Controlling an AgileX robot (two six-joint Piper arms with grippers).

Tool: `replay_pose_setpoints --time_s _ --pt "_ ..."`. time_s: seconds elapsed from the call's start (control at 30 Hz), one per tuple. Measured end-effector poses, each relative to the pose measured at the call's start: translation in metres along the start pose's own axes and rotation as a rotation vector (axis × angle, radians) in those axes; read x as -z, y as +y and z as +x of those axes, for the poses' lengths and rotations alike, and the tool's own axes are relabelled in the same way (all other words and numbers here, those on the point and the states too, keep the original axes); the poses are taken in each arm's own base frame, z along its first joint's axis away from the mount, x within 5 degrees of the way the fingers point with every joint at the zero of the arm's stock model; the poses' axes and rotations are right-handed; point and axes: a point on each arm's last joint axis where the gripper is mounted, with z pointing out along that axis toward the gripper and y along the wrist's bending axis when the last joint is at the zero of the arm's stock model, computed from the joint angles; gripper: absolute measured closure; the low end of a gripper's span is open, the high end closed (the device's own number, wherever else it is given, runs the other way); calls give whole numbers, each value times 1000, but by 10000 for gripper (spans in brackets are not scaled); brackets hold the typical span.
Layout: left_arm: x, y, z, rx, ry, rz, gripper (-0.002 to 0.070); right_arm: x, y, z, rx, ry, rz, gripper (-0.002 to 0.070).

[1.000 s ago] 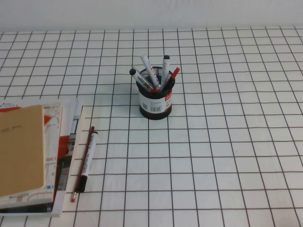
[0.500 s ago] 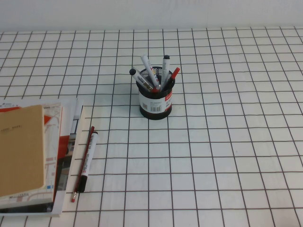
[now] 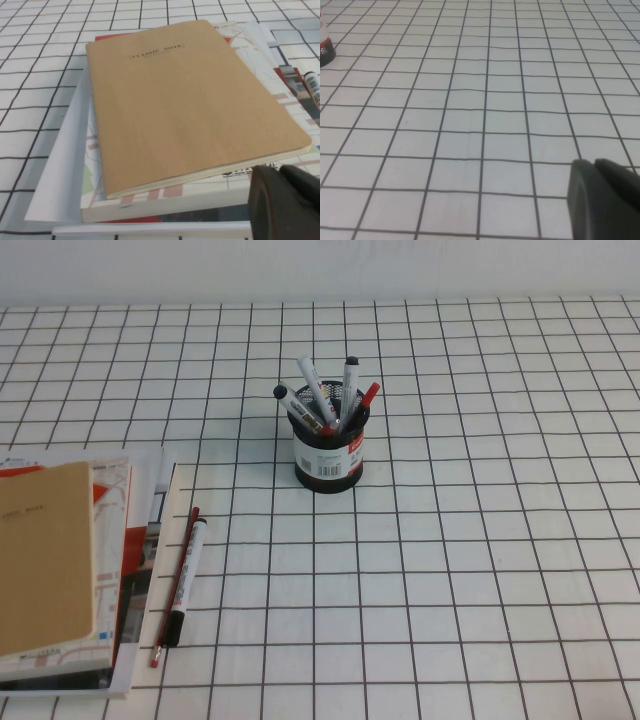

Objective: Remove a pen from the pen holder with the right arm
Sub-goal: 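Take a marker out of the pen holder and lay it on the table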

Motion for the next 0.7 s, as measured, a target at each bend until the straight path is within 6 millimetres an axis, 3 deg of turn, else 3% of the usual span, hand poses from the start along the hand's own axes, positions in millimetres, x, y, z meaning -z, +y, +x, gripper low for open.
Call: replay_pose_setpoints --time_s 0.37,0.7 --pt "0 0 0 0 0 0 679 0 1 -2 -23 -26 -10 692" --pt "0 0 0 0 0 0 679 2 5 -18 -304 -192 -88 692"
